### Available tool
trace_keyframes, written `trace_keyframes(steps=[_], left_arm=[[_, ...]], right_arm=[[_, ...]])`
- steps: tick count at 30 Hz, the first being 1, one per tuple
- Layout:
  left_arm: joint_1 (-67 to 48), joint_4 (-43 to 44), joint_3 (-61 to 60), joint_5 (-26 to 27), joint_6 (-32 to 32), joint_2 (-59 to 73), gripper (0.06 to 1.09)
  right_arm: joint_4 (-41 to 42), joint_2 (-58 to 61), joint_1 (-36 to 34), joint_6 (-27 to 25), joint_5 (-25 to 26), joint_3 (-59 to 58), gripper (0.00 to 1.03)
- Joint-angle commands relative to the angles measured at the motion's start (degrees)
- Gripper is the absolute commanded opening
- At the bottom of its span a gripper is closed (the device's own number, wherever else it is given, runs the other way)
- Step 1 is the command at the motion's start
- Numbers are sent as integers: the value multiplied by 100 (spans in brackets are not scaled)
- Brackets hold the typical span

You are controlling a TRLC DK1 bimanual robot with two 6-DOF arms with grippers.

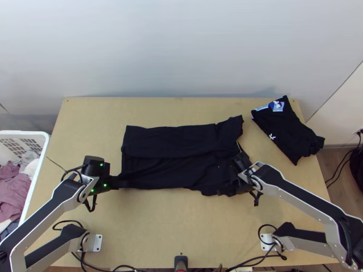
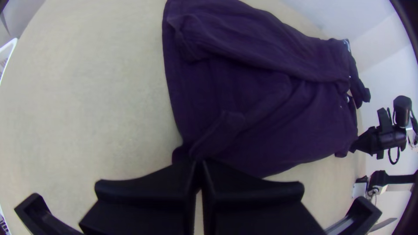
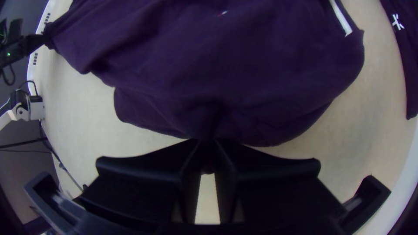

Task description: Fold the t-shirt

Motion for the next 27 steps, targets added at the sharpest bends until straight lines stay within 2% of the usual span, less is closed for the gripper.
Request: trace_keyframes(steps=[1,7,13,27], left_arm=[[221,-102,114,89,-37,-31,10],[335,-304,396,414,-213,-93,10],[450,-410,993,599,-310,162,9],[1232,-234,3155,730,-521,2166,10]], right_arm=[[6,-548,-296,4,23,226,3],[-443,-776,-736,-22,-3,850,3],[-486,-548,-938,-13,-30,1394,3],[-240,1131,-1922,-75,-56,3073,3]])
